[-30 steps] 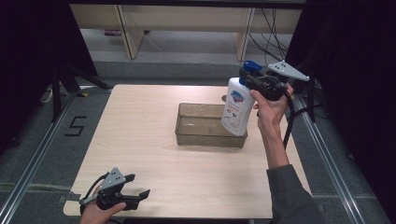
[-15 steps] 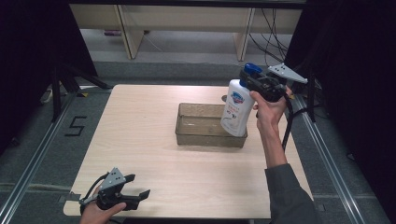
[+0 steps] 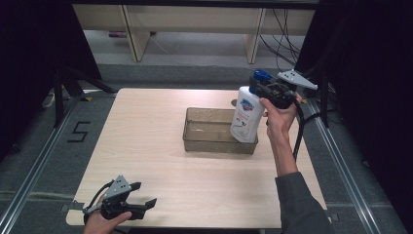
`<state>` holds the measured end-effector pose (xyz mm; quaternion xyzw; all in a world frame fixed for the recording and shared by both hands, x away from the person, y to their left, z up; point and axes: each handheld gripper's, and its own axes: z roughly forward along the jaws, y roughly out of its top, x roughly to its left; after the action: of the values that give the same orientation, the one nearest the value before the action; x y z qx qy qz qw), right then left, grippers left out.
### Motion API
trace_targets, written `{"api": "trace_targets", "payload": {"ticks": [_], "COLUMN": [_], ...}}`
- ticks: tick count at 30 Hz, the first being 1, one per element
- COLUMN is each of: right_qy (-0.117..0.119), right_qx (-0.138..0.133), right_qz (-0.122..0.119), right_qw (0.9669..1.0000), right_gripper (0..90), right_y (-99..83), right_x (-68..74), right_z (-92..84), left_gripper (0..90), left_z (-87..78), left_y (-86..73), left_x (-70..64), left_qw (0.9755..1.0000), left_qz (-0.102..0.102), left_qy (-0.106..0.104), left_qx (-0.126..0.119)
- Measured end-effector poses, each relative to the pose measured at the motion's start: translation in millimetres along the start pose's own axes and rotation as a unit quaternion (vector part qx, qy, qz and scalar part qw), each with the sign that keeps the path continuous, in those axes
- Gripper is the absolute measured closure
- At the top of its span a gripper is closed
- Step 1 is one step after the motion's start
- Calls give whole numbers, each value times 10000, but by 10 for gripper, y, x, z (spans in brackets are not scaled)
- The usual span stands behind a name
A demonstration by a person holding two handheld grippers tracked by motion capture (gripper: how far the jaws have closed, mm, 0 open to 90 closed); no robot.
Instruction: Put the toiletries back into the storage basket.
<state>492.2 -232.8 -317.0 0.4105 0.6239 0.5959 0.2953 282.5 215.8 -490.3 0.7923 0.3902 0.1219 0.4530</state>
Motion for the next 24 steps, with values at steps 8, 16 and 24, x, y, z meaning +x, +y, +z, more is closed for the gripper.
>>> {"api": "trace_targets", "payload": {"ticks": [8, 16, 24], "right_qy": [-76, -73, -82], "right_qx": [147, 213, 304], "right_qz": [86, 203, 119], "right_qw": [9998, 9995, 9994], "right_gripper": [662, 662, 661], "right_y": [-132, -220, -288], "right_x": [-41, -53, -67], "right_z": [39, 48, 67], "left_gripper": [160, 160, 160], "left_z": [3, 3, 1], "left_y": [-1, -1, -1], "left_x": [-1, -1, -6], "left_qw": [10000, 10000, 10000], "left_qz": [-6, -10, -33], "left_qy": [-1, 9, 12], "left_qx": [-2, 6, -1]}}
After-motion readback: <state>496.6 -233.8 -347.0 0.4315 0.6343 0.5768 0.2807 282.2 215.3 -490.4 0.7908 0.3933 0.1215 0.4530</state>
